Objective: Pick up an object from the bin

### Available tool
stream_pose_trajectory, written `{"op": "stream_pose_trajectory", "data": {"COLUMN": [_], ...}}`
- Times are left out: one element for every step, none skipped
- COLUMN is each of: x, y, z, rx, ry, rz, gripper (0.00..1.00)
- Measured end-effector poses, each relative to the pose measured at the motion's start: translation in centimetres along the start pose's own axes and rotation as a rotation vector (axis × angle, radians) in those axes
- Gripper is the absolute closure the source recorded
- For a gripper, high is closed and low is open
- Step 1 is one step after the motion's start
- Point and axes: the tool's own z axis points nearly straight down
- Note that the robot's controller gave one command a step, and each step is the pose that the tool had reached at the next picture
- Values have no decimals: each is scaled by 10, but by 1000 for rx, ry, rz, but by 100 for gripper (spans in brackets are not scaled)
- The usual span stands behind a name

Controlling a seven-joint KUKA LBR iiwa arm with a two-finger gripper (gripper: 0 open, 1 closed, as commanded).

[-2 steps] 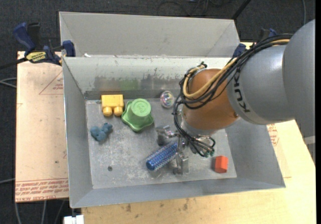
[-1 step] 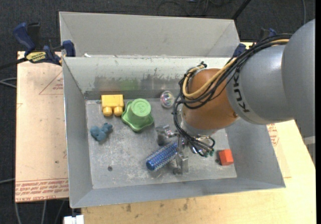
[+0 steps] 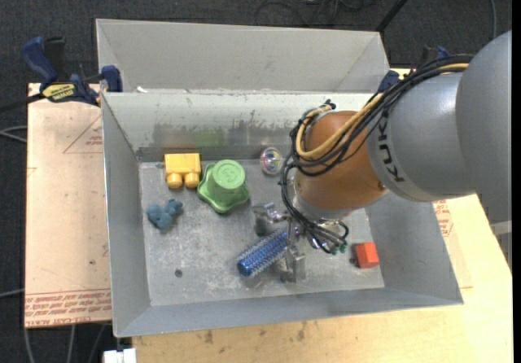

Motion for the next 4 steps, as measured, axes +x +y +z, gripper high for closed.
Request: {"op": "stream_pose_trajectory", "data": {"x": [0, -1, -1, -1], "y": [0, 1, 1, 1], "z": [0, 0, 0, -8], "rx": [0, 0, 0, 0], "ry": [0, -1, -1, 0], "rz": [2, 5, 5, 7], "gripper": [0, 0, 100, 100]}}
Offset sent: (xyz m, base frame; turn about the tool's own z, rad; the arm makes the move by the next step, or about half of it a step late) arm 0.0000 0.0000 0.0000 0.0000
